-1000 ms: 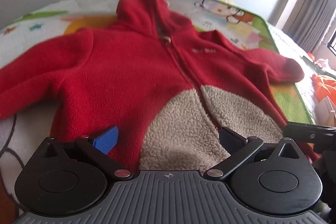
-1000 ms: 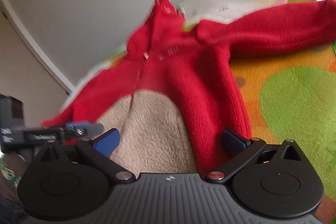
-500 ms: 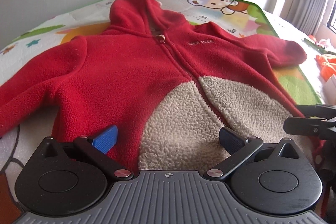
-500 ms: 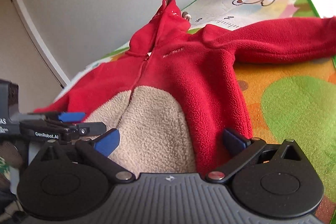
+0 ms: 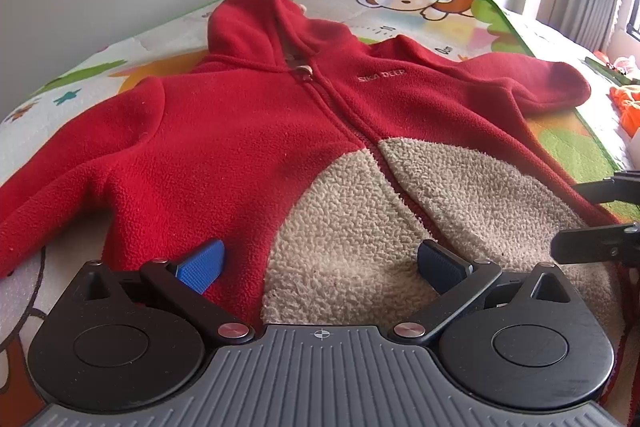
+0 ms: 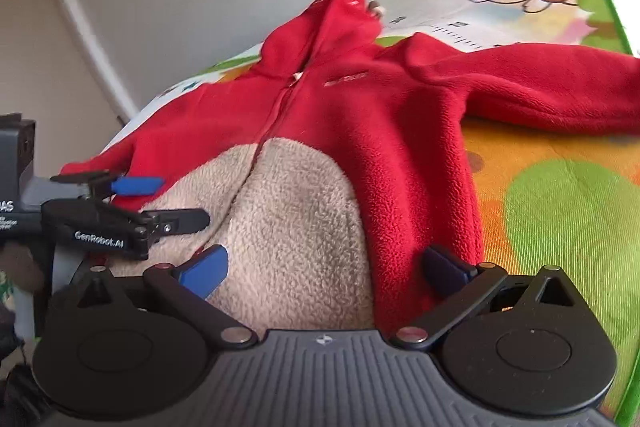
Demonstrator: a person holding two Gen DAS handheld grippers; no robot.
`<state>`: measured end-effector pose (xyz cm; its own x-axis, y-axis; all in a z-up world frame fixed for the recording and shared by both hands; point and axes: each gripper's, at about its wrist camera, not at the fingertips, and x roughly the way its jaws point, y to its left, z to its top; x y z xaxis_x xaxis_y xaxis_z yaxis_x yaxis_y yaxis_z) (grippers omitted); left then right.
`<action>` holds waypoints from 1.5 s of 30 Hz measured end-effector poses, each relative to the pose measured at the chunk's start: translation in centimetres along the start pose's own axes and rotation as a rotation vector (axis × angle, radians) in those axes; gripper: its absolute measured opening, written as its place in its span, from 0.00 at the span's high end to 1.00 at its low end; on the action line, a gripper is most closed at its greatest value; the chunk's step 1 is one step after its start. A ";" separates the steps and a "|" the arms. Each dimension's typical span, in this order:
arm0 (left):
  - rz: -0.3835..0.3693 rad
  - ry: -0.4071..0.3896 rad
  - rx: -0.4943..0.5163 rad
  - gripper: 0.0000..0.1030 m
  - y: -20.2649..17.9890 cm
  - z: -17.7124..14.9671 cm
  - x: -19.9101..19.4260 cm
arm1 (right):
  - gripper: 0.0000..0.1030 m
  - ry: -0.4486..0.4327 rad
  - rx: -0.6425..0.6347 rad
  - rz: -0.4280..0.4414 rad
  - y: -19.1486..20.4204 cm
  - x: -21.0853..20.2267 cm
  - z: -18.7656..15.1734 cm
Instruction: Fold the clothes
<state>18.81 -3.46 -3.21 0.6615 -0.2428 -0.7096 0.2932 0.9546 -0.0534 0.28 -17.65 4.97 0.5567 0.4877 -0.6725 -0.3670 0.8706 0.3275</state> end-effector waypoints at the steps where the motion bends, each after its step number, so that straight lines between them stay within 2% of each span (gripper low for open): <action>1: -0.001 -0.002 0.000 0.00 0.0 0.0 0.0 | 0.00 0.019 0.037 0.025 -0.7 -0.2 0.8; 4: -0.007 -0.010 -0.004 0.00 0.1 -0.1 -0.1 | 0.00 -0.001 0.232 0.063 -4.1 -1.2 3.8; 7: -0.018 -0.019 -0.015 0.00 0.3 -0.3 -0.3 | 0.00 -0.038 0.363 0.025 -7.7 -0.9 6.5; 10: -0.031 -0.028 -0.029 0.00 0.5 -0.4 -0.4 | 0.00 -0.006 0.502 -0.036 -11.3 1.0 7.1; 12: -0.039 -0.034 -0.039 0.00 0.7 -0.5 -0.5 | 0.00 -0.024 0.580 -0.017 -13.0 1.9 6.7; 16: -0.050 -0.041 -0.052 0.00 0.9 -0.5 -0.6 | 0.00 -0.120 0.623 0.015 -14.4 2.3 6.7; 25: -0.106 -0.072 -0.113 0.00 2.1 -0.8 -1.0 | 0.00 -0.230 0.705 0.062 -17.7 4.8 9.6; 27: -0.116 -0.077 -0.123 0.00 2.3 -0.8 -1.1 | 0.00 -0.266 0.669 0.054 -17.2 5.1 10.7; 29: -0.122 -0.081 -0.130 0.00 2.4 -0.9 -1.1 | 0.00 -0.321 0.591 0.044 -15.0 4.8 12.6; 31: -0.123 -0.082 -0.134 0.00 2.4 -0.9 -1.1 | 0.00 -0.354 0.416 0.124 -10.6 4.1 14.4; 32: -0.120 -0.080 -0.131 0.00 2.3 -0.9 -1.1 | 0.00 -0.337 0.303 0.172 -7.9 4.0 15.0; 34: -0.115 -0.076 -0.123 0.00 2.2 -0.8 -1.1 | 0.00 -0.227 0.066 0.246 -2.1 4.9 15.6; 35: -0.111 -0.071 -0.117 0.00 2.1 -0.7 -1.1 | 0.00 -0.172 -0.039 0.251 0.5 5.5 15.5; 36: -0.107 -0.066 -0.110 0.00 2.0 -0.7 -1.1 | 0.00 -0.126 -0.112 0.213 2.3 6.3 15.1; 38: -0.100 -0.056 -0.096 0.00 1.7 -0.5 -1.2 | 0.00 -0.088 -0.172 0.148 3.5 7.1 14.2; 40: -0.097 -0.045 -0.086 0.00 1.6 -0.3 -1.4 | 0.00 -0.105 -0.196 0.075 3.4 6.8 13.3; 42: -0.127 -0.041 -0.087 0.00 1.9 0.0 -2.1 | 0.00 -0.130 -0.204 0.006 2.6 5.7 12.3; 45: -0.192 -0.076 -0.128 0.00 2.8 0.9 -4.0 | 0.00 -0.146 -0.231 -0.087 1.6 4.3 10.8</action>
<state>17.61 0.06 0.11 0.6538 -0.4293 -0.6231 0.3316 0.9028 -0.2740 10.10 -13.47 9.76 0.6888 0.4305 -0.5833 -0.4638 0.8801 0.1019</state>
